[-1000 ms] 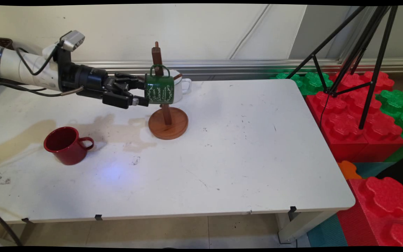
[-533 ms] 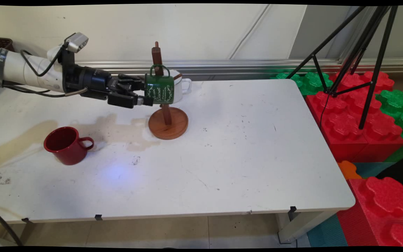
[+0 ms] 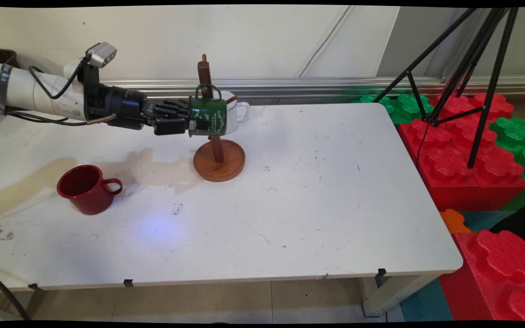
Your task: Pick up the green mug from the rack, then place the picked object on the table
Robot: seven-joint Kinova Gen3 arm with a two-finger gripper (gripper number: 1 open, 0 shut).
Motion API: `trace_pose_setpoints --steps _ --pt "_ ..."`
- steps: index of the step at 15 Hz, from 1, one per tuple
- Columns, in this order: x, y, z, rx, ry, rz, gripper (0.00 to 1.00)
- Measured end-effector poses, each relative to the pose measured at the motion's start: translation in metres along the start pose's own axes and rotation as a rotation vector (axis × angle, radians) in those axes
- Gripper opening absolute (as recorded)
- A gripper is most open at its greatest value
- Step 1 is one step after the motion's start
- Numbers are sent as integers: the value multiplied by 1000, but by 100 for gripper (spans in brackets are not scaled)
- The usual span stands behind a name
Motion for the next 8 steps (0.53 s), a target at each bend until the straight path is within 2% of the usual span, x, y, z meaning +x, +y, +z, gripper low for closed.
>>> trace_pose_setpoints --steps 8 --pt "0 2 0 -8 10 -8 0"
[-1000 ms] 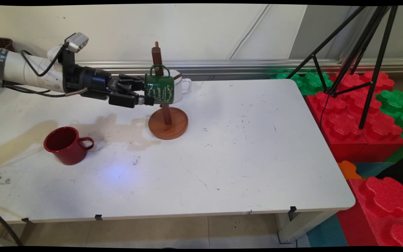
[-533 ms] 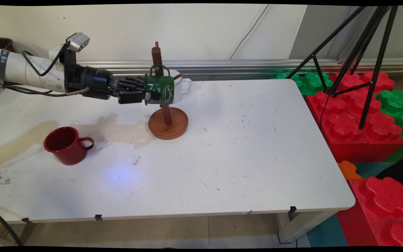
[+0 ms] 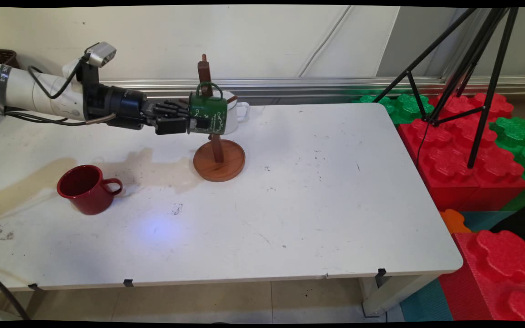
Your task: Place the picked object on the table
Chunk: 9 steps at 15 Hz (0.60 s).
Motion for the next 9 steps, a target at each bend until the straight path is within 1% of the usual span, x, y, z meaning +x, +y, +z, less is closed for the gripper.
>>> trace_pose_setpoints --steps 5,9 --pt "3 2 -2 -10 7 3 0" --pt "6 7 -4 -29 11 17 0"
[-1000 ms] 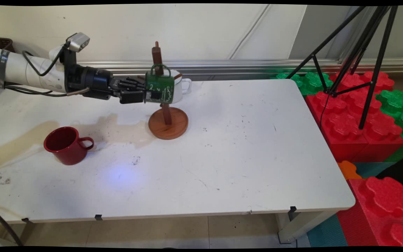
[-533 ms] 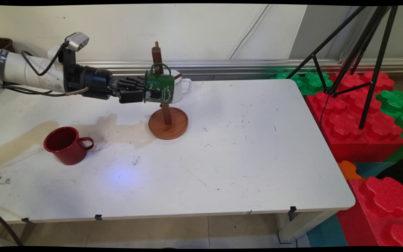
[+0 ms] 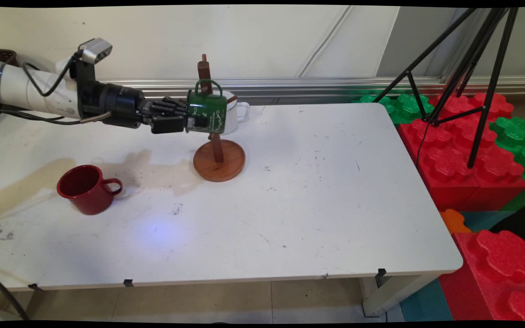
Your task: Place the picked object on the table
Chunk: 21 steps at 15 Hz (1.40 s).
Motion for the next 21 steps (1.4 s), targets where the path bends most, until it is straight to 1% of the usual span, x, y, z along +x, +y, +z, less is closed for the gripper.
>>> trace_pose_setpoints --steps 8,12,16,21 --pt "6 22 -11 -50 2 33 0" --pt "8 30 -24 -63 -3 58 0" --pt "9 34 -41 -63 -14 83 0" --pt "8 33 -74 -47 -44 121 0"
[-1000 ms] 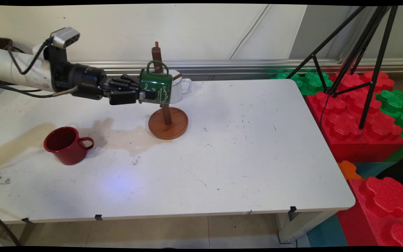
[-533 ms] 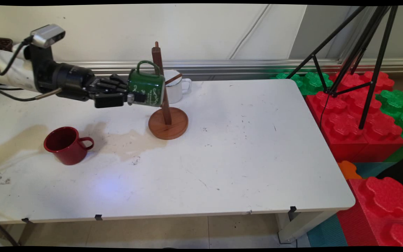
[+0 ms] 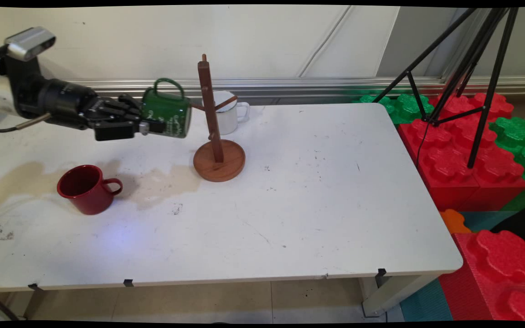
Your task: Place the picked object on the table
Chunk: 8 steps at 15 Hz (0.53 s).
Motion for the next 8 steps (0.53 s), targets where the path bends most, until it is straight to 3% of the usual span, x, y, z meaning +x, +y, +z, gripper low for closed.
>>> trace_pose_setpoints --steps 8 --pt "-8 -10 -52 47 -77 55 0"
